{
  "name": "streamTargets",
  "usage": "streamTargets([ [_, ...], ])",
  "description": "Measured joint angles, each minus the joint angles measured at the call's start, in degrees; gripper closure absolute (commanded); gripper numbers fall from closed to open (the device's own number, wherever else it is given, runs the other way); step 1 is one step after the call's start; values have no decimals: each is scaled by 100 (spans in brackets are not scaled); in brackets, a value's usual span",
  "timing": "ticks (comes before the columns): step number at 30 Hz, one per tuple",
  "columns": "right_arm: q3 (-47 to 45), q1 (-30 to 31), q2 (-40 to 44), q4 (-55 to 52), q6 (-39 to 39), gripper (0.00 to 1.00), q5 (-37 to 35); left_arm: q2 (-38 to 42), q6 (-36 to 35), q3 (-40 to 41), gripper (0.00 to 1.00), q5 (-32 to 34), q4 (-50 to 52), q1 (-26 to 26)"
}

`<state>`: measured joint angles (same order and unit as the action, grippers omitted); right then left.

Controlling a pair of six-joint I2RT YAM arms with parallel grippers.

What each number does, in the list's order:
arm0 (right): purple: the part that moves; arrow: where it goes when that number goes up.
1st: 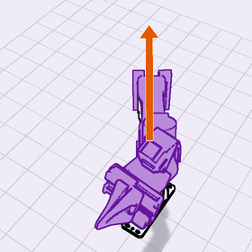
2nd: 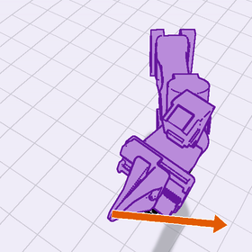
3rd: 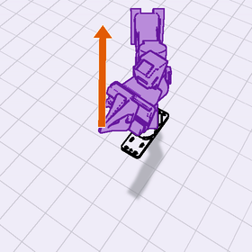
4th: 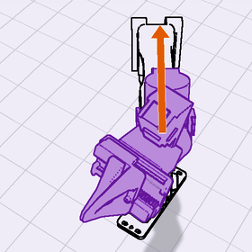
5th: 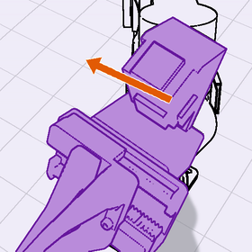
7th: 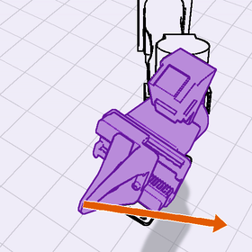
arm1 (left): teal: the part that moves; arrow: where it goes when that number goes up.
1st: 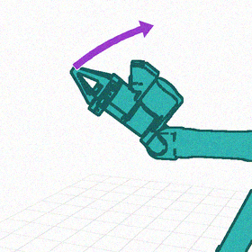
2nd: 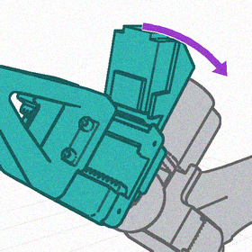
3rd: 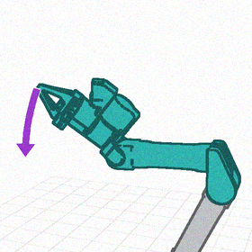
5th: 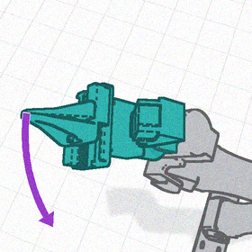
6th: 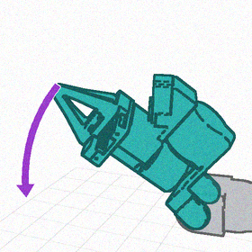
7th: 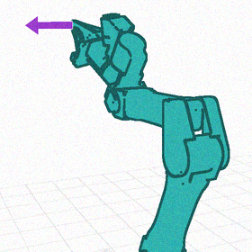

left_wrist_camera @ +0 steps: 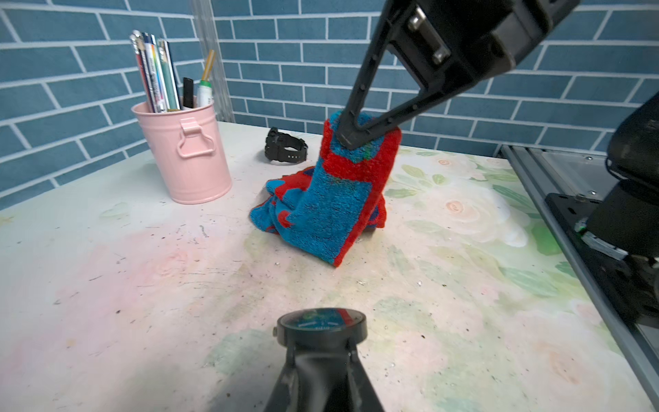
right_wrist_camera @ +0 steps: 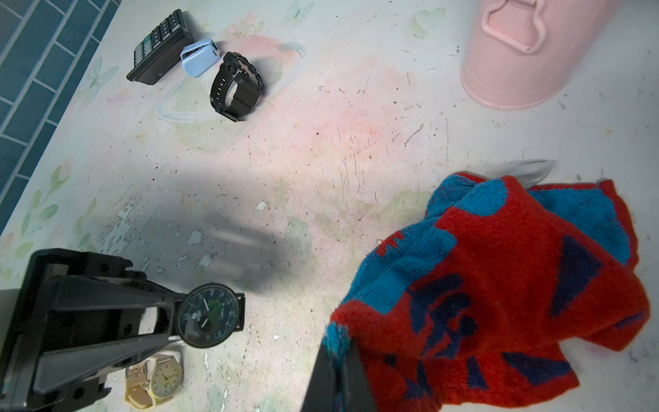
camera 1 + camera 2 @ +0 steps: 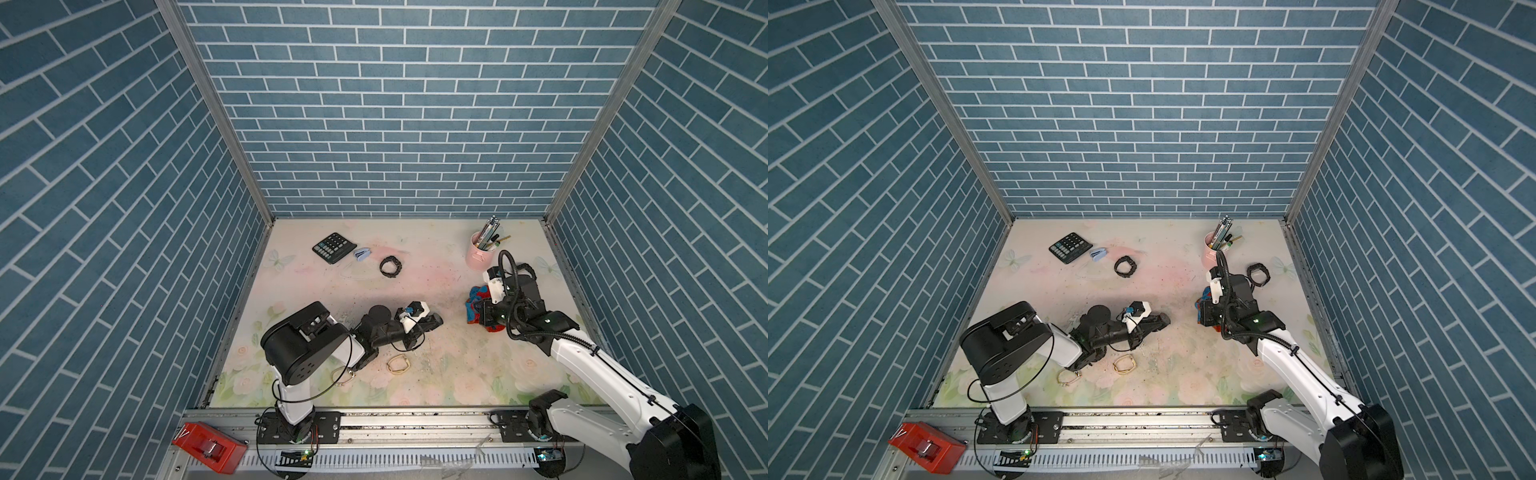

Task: Wipe the watch dial
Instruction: Place the watch at the center of the board.

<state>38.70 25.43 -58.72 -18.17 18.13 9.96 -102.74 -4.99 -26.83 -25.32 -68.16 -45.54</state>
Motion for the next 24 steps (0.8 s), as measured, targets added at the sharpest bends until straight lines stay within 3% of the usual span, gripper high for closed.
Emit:
streamTargets([
  [7,0,0,0,61,2,100,-68,498,-164,-608,77,739,2253,2],
  [13,0,0,0,61,2,100,-101,636,-42,-1078,72,960,3829,-4],
  [24,0,0,2,61,2,100,-116,693,315,-1217,57,1163,5401,-94],
])
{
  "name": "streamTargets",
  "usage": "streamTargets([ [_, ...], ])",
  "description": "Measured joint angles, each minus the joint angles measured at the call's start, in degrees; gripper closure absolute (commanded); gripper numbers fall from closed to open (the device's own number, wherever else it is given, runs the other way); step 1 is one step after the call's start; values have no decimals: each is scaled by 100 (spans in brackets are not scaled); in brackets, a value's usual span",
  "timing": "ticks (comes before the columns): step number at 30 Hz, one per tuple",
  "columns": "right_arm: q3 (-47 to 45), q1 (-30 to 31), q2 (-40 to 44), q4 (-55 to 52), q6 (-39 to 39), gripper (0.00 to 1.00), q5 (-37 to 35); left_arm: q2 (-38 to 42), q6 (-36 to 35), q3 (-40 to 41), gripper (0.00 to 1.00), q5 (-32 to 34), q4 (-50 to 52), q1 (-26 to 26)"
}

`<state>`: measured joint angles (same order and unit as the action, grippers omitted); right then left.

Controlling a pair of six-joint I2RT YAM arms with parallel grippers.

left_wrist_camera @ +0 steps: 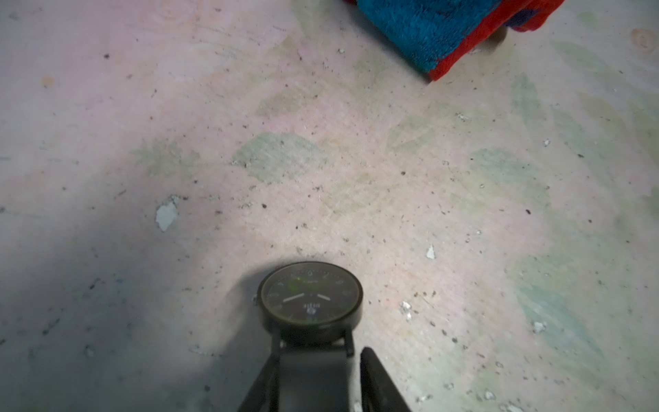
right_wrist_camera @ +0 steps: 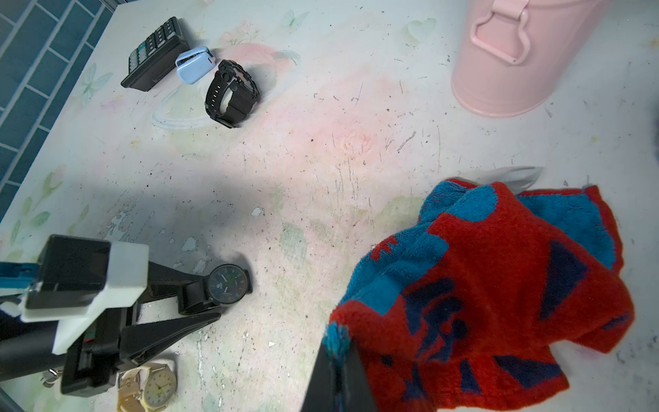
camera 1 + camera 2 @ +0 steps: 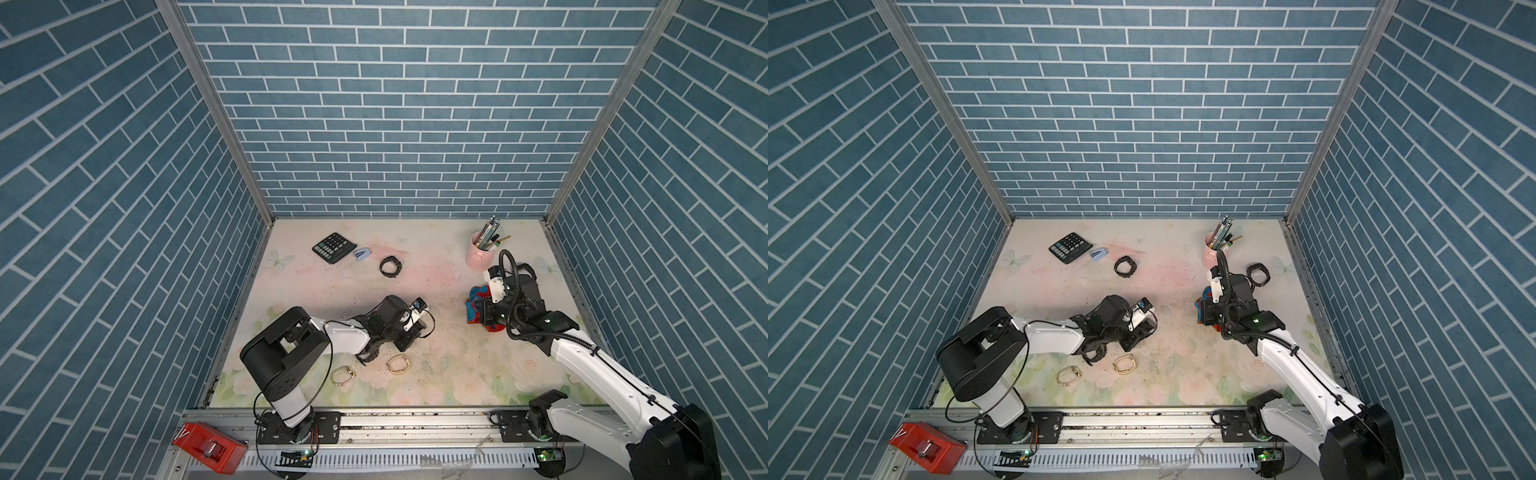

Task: Wipe the watch dial
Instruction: Place the watch at the center of the board, then pick up the watch at the center of the board.

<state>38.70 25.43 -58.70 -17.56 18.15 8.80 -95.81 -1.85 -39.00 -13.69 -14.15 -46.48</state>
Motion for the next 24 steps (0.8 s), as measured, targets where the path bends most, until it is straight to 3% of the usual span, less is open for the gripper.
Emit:
streamTargets([
  [13,0,0,149,-11,0,100,-15,684,527,-1095,46,-188,1725,4],
  [20,-15,0,205,-17,0,100,-24,699,1349,-1869,46,-142,3230,229],
  [24,-17,0,214,-46,0,100,-61,802,2114,-2052,45,-793,3504,649],
])
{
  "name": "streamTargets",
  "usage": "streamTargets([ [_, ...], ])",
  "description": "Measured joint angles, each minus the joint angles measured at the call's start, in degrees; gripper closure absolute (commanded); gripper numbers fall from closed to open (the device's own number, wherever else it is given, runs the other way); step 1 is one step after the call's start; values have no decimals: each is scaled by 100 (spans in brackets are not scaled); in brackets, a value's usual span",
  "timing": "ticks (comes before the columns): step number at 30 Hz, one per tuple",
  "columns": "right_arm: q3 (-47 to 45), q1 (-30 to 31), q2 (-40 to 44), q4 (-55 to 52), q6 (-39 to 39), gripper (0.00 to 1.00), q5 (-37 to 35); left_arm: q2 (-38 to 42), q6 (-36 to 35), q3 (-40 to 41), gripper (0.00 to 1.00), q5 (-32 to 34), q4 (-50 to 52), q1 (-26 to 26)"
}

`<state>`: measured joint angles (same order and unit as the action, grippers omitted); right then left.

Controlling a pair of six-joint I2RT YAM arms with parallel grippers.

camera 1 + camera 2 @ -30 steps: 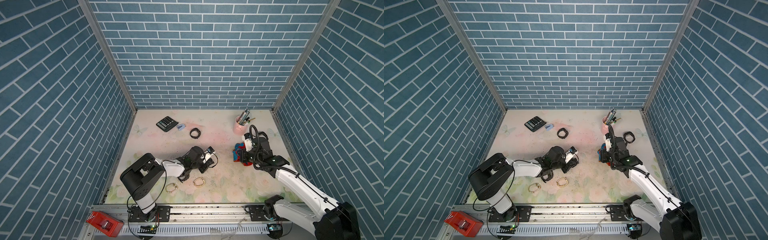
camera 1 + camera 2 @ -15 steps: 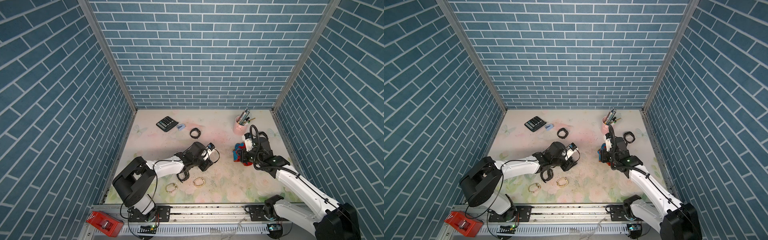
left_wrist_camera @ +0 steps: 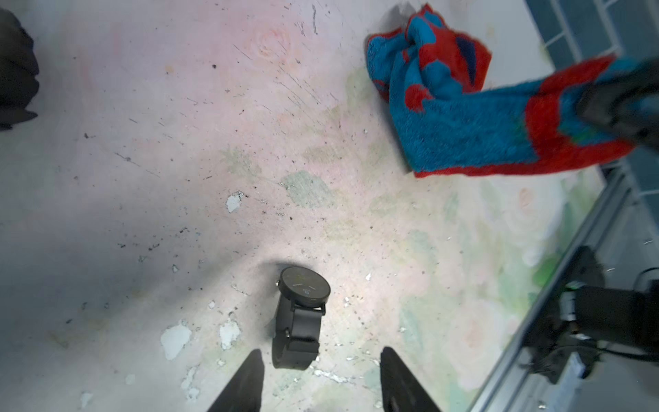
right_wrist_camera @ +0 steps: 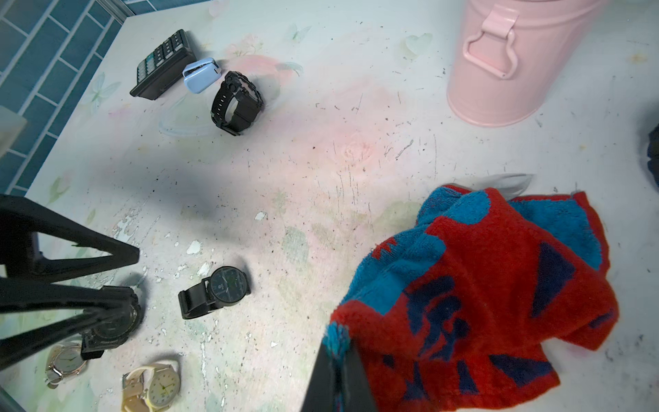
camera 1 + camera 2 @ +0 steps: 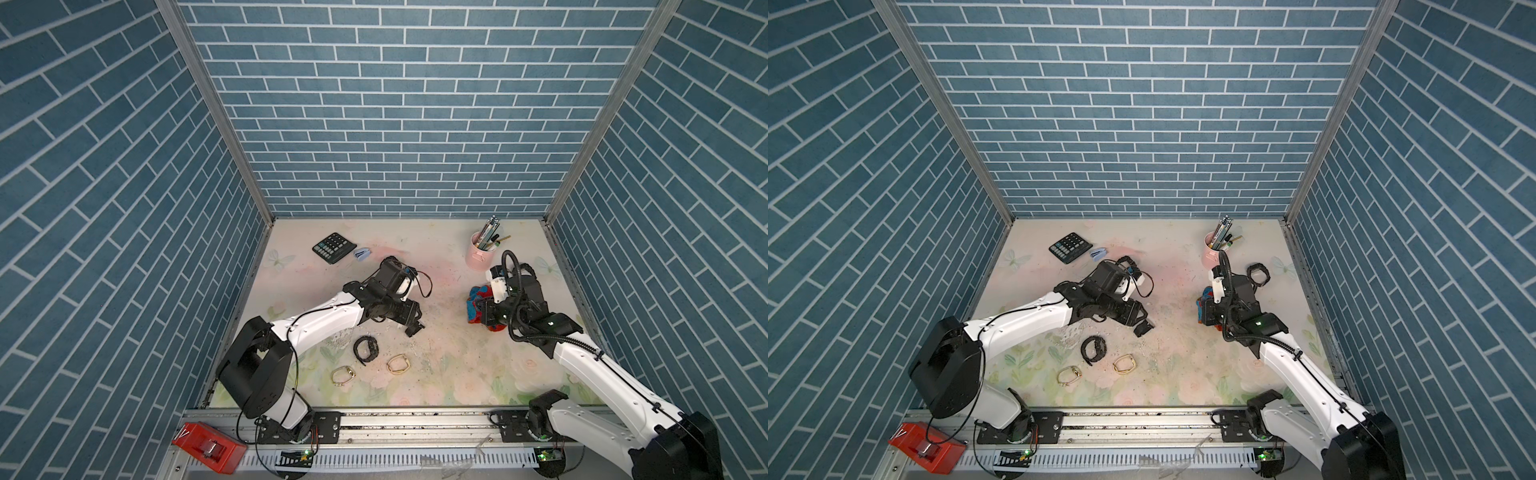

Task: Wipe the watch dial
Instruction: Pick up the watch at the center of the board.

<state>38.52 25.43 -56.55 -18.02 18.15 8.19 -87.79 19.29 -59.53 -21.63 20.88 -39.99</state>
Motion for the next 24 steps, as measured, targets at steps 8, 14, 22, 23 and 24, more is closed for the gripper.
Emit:
streamTargets([
  [8,-2,0,74,0,0,100,-24,-358,599,52,47,-1521,2,413],
  [14,-9,0,109,4,0,100,-59,-903,553,-48,46,-1700,350,533],
  [22,-31,0,127,0,0,100,-72,-1272,570,-251,45,-1788,315,649],
  [23,-37,0,127,-7,0,100,-72,-1318,584,-251,45,-1862,271,649],
  [24,-39,0,127,-7,0,100,-70,-1377,601,-251,45,-1926,216,649],
])
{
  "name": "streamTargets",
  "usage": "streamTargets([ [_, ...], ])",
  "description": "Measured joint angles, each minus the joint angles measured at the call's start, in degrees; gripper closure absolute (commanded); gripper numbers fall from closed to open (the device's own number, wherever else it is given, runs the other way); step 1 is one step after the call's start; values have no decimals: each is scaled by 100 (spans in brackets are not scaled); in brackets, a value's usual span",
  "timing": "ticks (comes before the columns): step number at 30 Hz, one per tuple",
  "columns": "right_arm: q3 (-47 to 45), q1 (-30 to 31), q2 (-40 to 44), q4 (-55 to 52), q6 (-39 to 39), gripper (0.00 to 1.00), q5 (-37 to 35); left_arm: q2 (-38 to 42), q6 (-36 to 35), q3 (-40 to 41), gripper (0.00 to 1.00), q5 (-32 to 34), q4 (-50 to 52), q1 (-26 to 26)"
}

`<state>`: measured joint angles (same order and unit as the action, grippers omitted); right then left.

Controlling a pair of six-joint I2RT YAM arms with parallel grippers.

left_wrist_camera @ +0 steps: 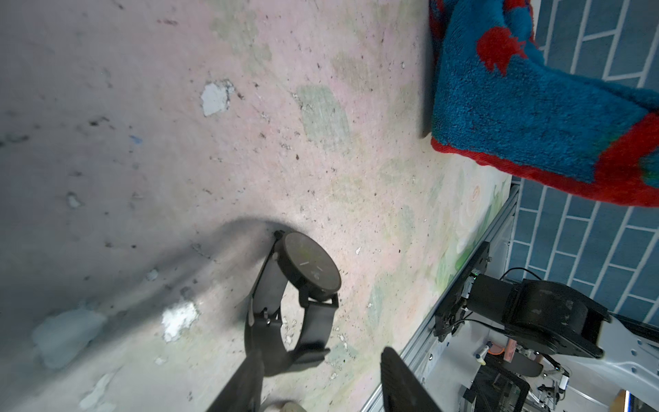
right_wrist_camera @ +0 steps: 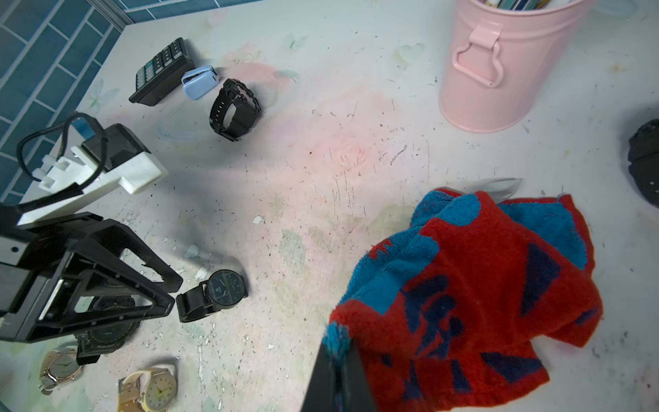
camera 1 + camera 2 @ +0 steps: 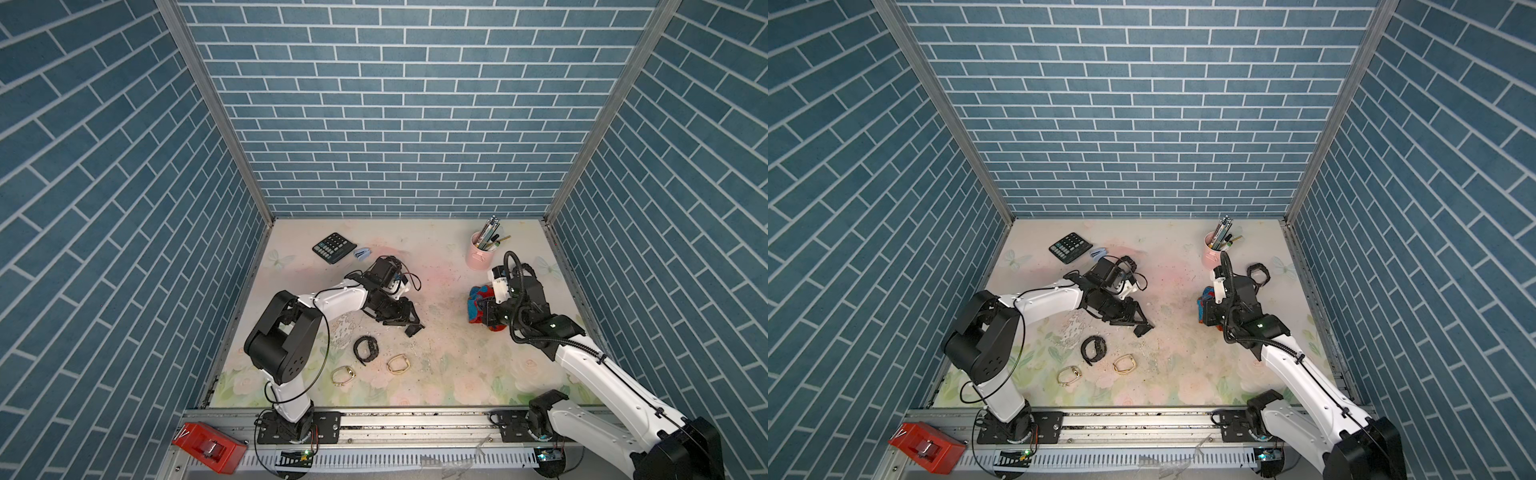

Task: Wipe the watch dial
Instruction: Pick up the watch at the center of the board.

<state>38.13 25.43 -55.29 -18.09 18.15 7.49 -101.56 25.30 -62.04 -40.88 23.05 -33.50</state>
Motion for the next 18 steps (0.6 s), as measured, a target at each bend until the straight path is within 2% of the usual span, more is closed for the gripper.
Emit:
streamTargets([
  [8,-2,0,0,2,0,100,2,-424,11,-61,49,-415,-210,4],
  [18,-28,0,79,-4,0,100,-24,-529,337,48,66,-730,-776,9],
])
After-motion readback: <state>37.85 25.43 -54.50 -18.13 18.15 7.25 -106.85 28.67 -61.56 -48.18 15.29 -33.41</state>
